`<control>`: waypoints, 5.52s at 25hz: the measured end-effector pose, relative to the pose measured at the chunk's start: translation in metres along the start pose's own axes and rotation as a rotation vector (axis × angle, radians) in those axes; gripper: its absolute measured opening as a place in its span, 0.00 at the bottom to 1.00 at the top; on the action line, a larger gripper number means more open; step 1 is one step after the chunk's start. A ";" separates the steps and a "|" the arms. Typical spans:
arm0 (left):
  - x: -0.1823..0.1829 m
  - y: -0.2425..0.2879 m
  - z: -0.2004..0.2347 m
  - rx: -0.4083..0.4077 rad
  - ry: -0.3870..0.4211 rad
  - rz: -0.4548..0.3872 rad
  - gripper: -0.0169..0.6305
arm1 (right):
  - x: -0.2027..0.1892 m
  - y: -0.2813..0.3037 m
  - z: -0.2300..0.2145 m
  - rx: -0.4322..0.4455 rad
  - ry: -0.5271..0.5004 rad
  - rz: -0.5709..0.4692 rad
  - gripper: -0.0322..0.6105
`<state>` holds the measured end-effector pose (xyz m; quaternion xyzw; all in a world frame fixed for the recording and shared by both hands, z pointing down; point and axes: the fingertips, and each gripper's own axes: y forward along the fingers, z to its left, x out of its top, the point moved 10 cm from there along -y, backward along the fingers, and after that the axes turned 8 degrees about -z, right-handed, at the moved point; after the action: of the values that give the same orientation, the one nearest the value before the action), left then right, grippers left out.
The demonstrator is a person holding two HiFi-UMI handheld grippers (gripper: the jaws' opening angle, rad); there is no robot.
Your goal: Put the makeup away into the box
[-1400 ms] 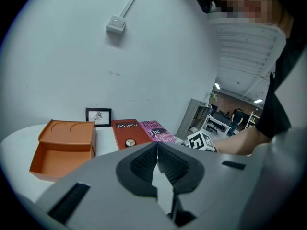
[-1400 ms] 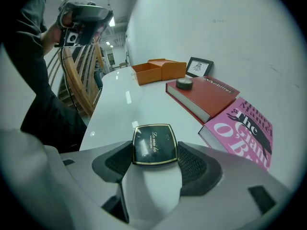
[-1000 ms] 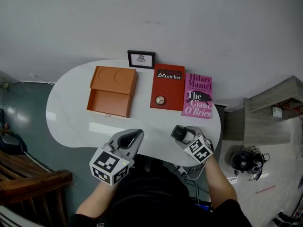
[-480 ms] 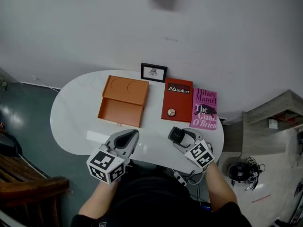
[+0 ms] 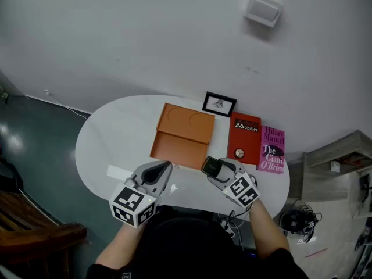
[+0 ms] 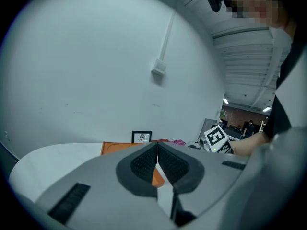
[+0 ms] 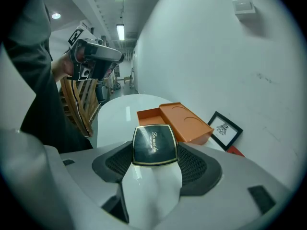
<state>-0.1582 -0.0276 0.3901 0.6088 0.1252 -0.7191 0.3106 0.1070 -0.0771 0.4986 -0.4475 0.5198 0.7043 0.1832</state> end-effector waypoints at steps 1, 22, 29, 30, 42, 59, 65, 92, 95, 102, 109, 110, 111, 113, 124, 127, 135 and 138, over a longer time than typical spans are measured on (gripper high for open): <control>0.002 -0.005 0.011 -0.006 0.001 -0.003 0.05 | 0.007 0.009 0.004 -0.003 0.000 0.003 0.47; 0.004 -0.021 0.102 -0.026 -0.069 0.012 0.05 | 0.056 0.117 0.022 0.066 -0.040 0.117 0.47; 0.006 -0.003 0.105 0.012 -0.070 0.047 0.05 | 0.029 0.135 -0.006 0.102 -0.016 0.175 0.47; 0.004 0.000 0.105 0.019 -0.073 0.056 0.05 | 0.026 0.137 -0.010 0.105 -0.020 0.184 0.47; -0.007 0.023 0.100 0.055 -0.083 0.108 0.05 | 0.005 0.156 -0.028 0.146 -0.060 0.312 0.47; -0.024 0.016 0.091 0.133 -0.124 0.117 0.05 | -0.008 0.170 -0.024 0.160 -0.181 0.460 0.47; -0.027 0.006 0.087 0.139 -0.125 0.112 0.05 | -0.009 0.174 -0.020 0.124 -0.206 0.495 0.47; 0.006 -0.035 0.091 -0.042 0.023 0.012 0.05 | 0.102 0.051 0.003 -0.235 0.165 -0.226 0.19; 0.014 -0.034 0.093 -0.075 0.065 -0.008 0.05 | 0.115 0.038 0.007 -0.261 0.213 -0.320 0.15; 0.017 -0.018 0.093 -0.063 0.004 -0.034 0.05 | 0.120 0.004 -0.011 -0.377 0.177 -0.366 0.12; 0.017 0.039 0.058 -0.065 0.040 0.005 0.05 | 0.064 -0.046 -0.047 -0.424 0.253 -0.379 0.12; 0.016 0.048 0.049 -0.055 0.033 0.007 0.05 | 0.053 -0.053 -0.052 -0.411 0.259 -0.372 0.12; 0.015 0.057 0.038 -0.045 0.026 0.010 0.05 | 0.042 -0.060 -0.056 -0.395 0.259 -0.365 0.12; 0.012 0.076 0.014 -0.027 0.014 0.018 0.05 | 0.021 -0.075 -0.069 -0.365 0.256 -0.358 0.12; -0.008 0.134 -0.086 0.039 0.002 0.071 0.05 | -0.062 -0.115 -0.114 -0.205 0.293 -0.347 0.12; -0.009 0.138 -0.094 0.036 0.001 0.089 0.05 | -0.076 -0.110 -0.113 -0.182 0.318 -0.330 0.14; -0.018 0.142 -0.092 0.014 -0.022 0.133 0.05 | -0.100 -0.069 -0.111 -0.134 0.359 -0.235 0.35; -0.022 0.140 -0.086 0.014 -0.037 0.149 0.05 | -0.108 -0.056 -0.114 -0.149 0.376 -0.197 0.38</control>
<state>-0.0044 -0.0820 0.4198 0.6051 0.0684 -0.7061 0.3613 0.2549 -0.1345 0.5487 -0.6316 0.4452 0.6237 0.1175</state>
